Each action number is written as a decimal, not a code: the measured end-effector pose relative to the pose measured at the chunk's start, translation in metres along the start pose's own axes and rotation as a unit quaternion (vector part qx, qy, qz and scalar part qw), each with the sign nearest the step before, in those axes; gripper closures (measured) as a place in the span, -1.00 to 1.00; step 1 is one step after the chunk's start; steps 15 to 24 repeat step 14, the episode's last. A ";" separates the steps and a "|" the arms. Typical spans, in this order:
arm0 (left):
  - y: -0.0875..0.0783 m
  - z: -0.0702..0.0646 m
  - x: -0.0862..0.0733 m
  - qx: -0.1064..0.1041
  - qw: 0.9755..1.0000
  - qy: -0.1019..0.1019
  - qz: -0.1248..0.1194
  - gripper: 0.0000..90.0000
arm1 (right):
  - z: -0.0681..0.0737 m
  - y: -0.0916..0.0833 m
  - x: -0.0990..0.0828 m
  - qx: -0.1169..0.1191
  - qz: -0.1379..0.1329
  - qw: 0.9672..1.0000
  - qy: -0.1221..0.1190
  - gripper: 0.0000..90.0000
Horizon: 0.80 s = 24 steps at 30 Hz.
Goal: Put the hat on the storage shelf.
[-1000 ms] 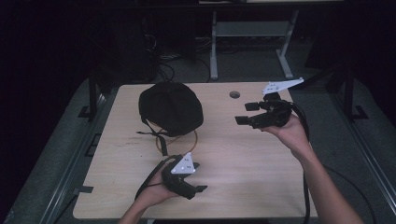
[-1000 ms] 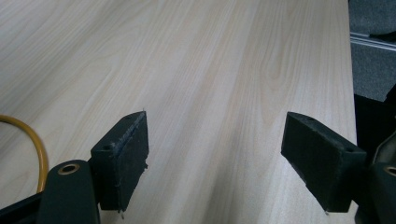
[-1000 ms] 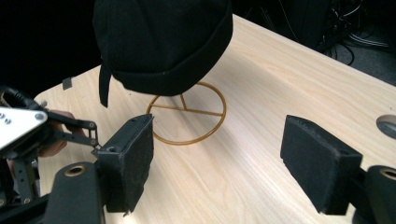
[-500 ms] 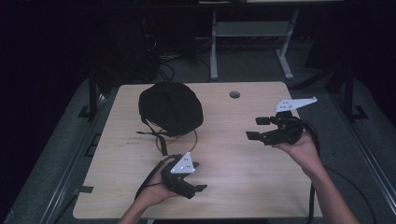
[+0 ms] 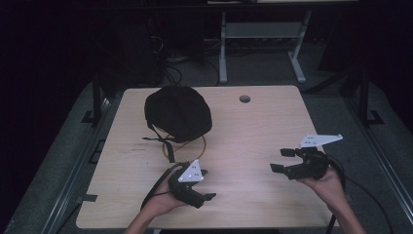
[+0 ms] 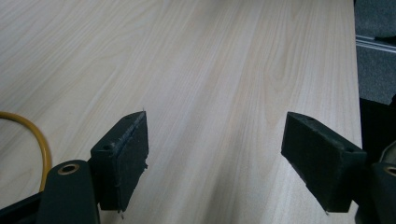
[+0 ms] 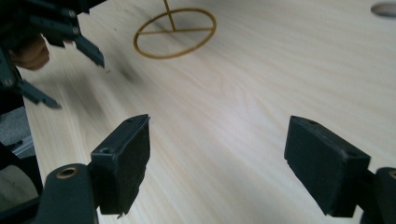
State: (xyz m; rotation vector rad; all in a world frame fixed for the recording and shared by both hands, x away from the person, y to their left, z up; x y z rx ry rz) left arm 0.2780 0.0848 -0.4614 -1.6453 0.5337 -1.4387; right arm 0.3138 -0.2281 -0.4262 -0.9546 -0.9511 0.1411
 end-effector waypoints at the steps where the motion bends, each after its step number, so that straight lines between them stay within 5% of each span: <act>1: 0.000 0.000 0.000 0.001 1.000 0.000 0.002 -0.49 | -0.001 0.001 -0.006 -0.001 0.004 1.000 0.004 -0.51; 8: 0.002 0.000 -0.002 0.006 1.000 -0.004 0.001 -0.52 | -0.001 0.009 -0.043 0.003 0.005 1.000 0.025 -0.54; 14: 0.001 0.000 0.001 0.006 1.000 -0.010 -0.012 -0.52 | 0.012 0.017 -0.061 0.014 -0.004 1.000 0.016 -0.62; 24: 0.001 0.000 0.001 0.006 1.000 -0.010 -0.012 -0.52 | 0.012 0.017 -0.061 0.014 -0.004 1.000 0.016 -0.62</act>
Point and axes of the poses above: each handheld gripper's, and its own axes: y roughly forward along the jaws, x roughly out of its top, z roughly to its left, the point moved 5 cm from there along y, roughly forward along the jaws, and after that the axes turned 14 degrees about z, right-handed, at the moved point
